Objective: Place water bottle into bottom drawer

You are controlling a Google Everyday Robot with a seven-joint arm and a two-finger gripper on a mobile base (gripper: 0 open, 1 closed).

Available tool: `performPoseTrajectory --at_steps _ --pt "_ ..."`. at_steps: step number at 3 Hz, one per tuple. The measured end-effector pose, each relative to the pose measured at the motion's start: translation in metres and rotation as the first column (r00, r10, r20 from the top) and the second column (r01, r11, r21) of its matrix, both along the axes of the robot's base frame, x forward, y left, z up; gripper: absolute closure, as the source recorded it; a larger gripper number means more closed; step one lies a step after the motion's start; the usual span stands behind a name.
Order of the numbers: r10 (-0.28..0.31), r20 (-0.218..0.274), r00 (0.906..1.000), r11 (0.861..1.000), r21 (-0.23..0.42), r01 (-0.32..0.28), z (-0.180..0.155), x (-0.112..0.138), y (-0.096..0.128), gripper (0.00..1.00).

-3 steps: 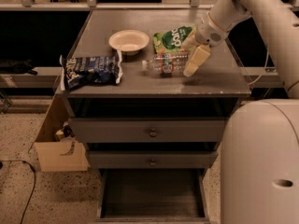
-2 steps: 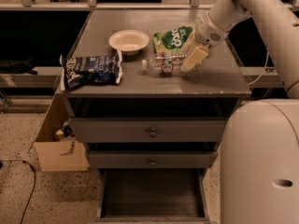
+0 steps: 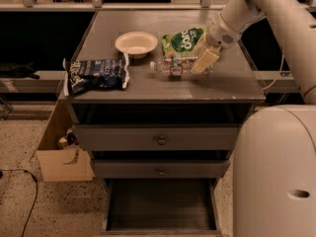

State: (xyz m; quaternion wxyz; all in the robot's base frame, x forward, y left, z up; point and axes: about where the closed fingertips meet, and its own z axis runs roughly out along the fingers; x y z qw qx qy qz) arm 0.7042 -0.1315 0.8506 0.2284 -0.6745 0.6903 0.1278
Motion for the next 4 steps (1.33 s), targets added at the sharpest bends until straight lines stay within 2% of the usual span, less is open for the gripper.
performPoseTrajectory --at_steps 1,2,3,4 --pt "0.000 0.000 1.0000 1.000 0.000 0.000 0.000 0.000 0.000 1.00" --pt "-0.022 0.006 0.9997 0.999 -0.022 0.022 0.014 -0.002 -0.004 1.00" --pt "-0.084 0.011 0.9964 0.995 -0.046 0.085 0.051 -0.018 -0.017 1.00" --pt "-0.146 0.042 0.9884 0.986 -0.079 0.149 0.095 -0.047 -0.039 1.00"
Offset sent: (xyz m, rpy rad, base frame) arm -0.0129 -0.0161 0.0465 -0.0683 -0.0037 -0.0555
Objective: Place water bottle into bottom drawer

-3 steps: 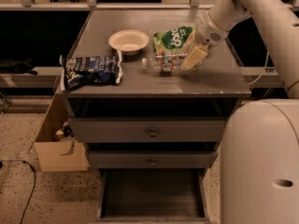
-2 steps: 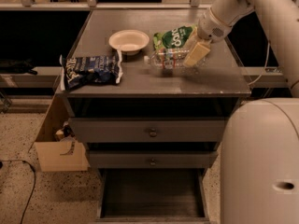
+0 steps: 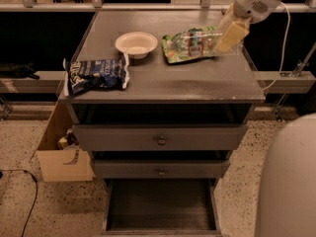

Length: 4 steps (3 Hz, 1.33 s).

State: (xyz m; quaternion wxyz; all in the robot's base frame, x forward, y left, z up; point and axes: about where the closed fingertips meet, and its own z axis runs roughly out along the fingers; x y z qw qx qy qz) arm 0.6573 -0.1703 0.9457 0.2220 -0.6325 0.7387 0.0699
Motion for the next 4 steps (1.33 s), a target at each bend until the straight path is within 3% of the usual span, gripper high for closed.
performPoseTrajectory --at_steps 1,3,4 --pt "-0.049 0.016 0.9987 0.998 -0.027 0.049 0.034 -0.046 -0.027 1.00" --pt "-0.126 -0.034 0.9915 0.989 -0.079 0.123 0.037 -0.144 -0.079 1.00" --pt "-0.127 -0.024 0.9916 0.991 -0.055 0.126 0.032 -0.139 -0.076 1.00"
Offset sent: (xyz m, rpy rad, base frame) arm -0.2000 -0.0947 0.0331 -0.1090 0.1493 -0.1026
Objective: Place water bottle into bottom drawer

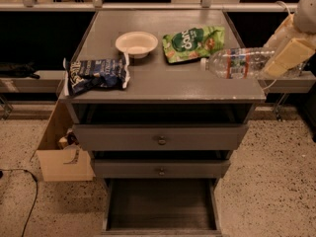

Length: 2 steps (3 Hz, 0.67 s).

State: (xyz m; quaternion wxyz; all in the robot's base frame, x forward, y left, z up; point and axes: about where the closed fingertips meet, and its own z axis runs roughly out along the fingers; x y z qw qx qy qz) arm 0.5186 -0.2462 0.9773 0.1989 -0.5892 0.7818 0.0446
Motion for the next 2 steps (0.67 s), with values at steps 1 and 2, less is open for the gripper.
performPoseTrajectory --at_steps 1,2 --pt "-0.013 -0.036 0.9992 0.998 0.066 0.016 -0.028 -0.016 -0.002 1.00" --pt "-0.034 -0.089 0.9955 0.990 0.131 0.045 -0.068 -0.054 -0.008 1.00"
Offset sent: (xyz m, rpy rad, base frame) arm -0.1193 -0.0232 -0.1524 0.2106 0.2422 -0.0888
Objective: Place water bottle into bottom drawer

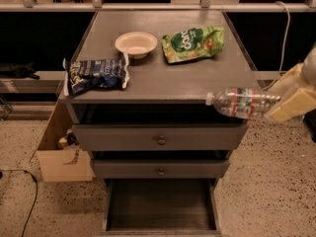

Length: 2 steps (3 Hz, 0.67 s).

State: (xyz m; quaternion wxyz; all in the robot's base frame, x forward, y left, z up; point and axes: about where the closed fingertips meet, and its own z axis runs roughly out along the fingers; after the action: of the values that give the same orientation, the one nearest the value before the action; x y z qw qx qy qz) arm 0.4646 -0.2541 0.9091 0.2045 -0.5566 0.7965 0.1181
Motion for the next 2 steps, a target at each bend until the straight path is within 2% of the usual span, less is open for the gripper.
performPoseTrajectory --at_steps 1,2 --pt "-0.030 -0.090 0.9955 0.999 0.032 0.033 -0.051 -0.038 -0.011 1.00" --pt "-0.012 -0.151 0.9885 1.000 0.024 0.015 -0.085 -0.063 -0.010 1.00"
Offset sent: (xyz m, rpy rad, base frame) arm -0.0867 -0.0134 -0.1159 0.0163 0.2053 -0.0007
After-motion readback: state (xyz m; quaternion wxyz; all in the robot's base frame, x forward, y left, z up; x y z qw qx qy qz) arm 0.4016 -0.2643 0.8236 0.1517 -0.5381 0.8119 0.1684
